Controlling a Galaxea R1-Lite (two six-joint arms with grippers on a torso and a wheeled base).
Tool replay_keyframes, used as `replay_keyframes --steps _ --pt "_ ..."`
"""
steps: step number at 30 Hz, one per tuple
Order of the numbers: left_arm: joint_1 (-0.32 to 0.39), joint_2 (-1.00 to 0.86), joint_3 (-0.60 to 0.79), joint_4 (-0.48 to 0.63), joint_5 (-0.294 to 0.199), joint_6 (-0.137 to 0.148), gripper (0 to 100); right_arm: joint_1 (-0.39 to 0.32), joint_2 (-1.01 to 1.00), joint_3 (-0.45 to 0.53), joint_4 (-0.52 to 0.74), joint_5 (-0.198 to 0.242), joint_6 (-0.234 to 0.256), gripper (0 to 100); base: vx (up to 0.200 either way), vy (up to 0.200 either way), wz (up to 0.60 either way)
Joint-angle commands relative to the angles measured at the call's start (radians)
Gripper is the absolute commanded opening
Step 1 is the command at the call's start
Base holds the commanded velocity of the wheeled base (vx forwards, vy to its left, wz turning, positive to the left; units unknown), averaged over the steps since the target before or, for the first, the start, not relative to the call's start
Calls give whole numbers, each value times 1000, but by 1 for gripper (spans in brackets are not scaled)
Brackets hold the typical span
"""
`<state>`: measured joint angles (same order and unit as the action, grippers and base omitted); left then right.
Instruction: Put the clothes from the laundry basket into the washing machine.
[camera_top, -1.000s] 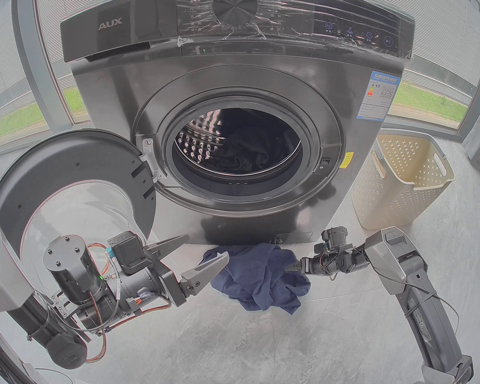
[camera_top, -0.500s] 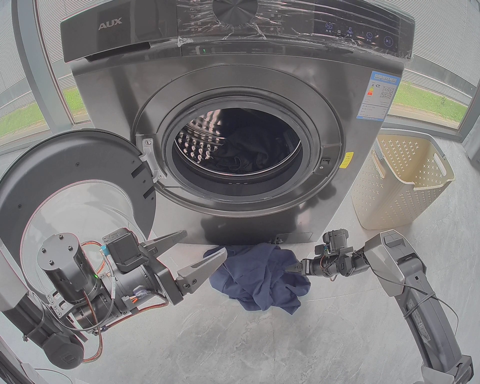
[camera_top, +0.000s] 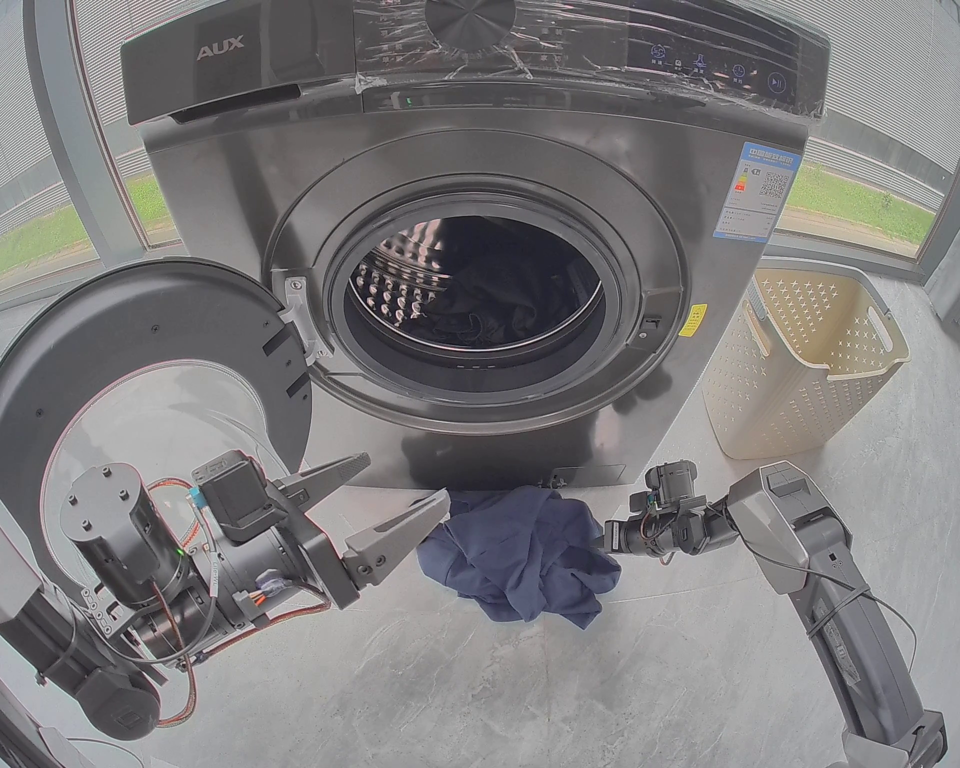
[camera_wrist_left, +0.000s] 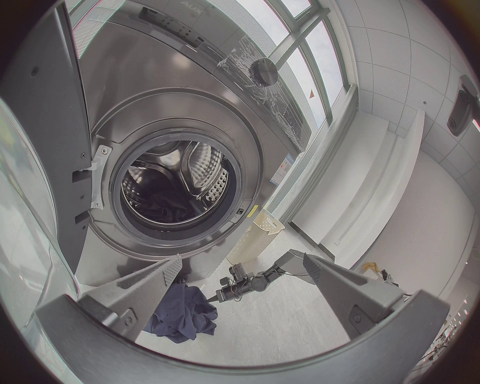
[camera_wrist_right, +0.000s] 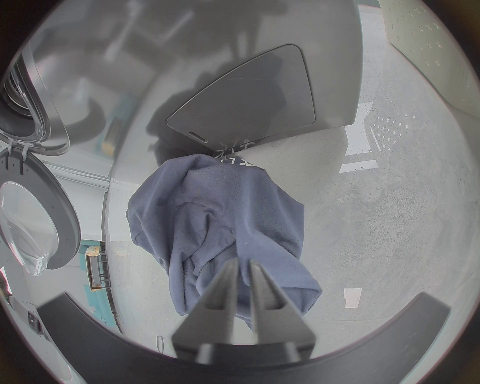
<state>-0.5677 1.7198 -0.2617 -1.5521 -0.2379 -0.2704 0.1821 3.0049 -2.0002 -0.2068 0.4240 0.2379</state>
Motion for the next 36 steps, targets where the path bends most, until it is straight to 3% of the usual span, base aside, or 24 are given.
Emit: replay_keyframes --steps 1,13,17,18,21,35,36 --pt "0 -8 2 0 0 -1 100 0 2 0 0 1 0 0 0 0 0" --pt "2 -12 4 0 0 -3 100 5 12 0 -22 2 17 0 0 0 0" --pt "5 -12 7 0 0 -4 100 17 -7 0 -31 16 89 0 0 0 0" --pt "5 -11 7 0 0 -4 100 25 -37 0 -32 38 127 0 0 0 0" --pt "5 -11 9 0 0 -4 100 37 -86 31 -32 76 170 0 0 0 0" --pt "3 -6 13 0 0 -6 100 43 -67 12 -114 48 164 0 0 0 0" --pt "5 -2 15 0 0 -6 100 43 -63 0 -114 32 164 100 0 0 0"
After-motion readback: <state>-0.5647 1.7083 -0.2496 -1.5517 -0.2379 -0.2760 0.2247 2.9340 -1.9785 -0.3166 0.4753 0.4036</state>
